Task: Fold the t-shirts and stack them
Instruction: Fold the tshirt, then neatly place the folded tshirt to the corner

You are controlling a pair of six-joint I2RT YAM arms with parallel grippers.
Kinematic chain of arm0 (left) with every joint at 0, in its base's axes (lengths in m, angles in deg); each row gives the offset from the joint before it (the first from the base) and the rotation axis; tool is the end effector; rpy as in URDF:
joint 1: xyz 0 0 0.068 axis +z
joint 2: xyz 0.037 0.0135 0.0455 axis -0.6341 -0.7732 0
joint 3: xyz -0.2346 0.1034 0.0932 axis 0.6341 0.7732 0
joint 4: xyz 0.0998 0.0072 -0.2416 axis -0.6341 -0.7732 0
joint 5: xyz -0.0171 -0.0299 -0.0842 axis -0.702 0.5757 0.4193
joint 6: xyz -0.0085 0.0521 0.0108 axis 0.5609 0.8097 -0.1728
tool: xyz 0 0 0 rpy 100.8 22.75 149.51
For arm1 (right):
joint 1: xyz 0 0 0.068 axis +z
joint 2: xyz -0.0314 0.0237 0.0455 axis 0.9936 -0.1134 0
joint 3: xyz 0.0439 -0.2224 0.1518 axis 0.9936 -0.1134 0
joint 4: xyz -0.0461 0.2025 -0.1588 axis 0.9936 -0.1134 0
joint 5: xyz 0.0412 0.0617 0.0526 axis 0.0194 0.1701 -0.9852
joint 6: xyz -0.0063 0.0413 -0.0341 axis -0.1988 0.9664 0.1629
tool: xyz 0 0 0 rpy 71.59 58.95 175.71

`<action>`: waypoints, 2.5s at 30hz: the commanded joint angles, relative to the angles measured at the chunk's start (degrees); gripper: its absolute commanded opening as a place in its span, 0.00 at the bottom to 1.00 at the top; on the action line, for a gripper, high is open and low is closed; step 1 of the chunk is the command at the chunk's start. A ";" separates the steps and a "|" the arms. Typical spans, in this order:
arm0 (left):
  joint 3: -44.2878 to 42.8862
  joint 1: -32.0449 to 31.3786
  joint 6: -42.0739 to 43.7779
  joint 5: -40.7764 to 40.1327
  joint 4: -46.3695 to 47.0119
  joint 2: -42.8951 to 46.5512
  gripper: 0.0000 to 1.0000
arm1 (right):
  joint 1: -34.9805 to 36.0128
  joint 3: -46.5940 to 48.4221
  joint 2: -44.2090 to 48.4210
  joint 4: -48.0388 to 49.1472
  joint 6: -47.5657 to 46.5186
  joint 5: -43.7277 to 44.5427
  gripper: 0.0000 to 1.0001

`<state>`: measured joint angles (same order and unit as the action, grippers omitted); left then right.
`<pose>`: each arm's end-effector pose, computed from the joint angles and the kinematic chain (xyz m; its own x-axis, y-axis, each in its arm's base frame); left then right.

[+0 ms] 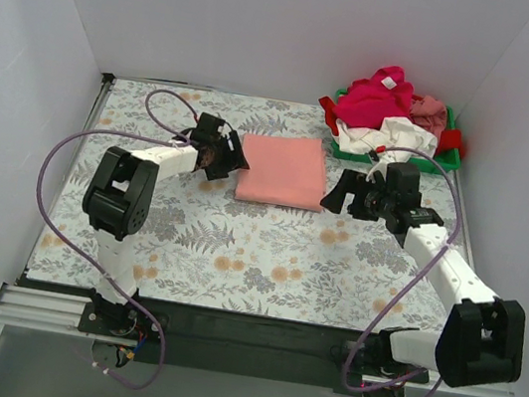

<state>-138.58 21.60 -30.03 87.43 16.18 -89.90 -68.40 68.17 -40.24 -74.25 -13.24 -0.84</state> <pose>0.3913 -0.1308 0.1721 -0.5305 -0.8475 -0.0206 -0.6347 0.4131 -0.6531 0.2745 0.0857 0.2564 -0.7067 0.1377 -0.6940 -0.2752 0.8501 0.4489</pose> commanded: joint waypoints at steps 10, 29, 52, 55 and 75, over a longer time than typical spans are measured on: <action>-8.63 -3.51 3.11 -2.60 -3.98 -9.21 0.38 | 0.03 -6.73 12.33 1.69 -1.01 1.14 0.98; 8.58 -5.80 8.91 -24.12 -13.29 9.83 0.00 | -0.15 -11.56 16.55 -0.60 -4.87 9.23 0.98; -8.53 14.94 43.17 -31.42 -3.90 -7.43 0.00 | -0.85 -13.23 13.57 -0.77 -7.33 11.42 0.98; -16.42 17.67 43.81 -32.57 -3.89 -12.70 0.00 | -1.12 -13.06 12.95 -0.77 -7.42 13.09 0.98; -51.07 28.13 47.06 -37.58 -5.48 -36.89 0.00 | -1.91 -13.41 11.10 -0.77 -7.42 16.79 0.98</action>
<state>-186.77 48.90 15.43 49.40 9.93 -125.09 -69.99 55.25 -29.07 -76.13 -20.14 14.94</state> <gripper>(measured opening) 0.047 0.983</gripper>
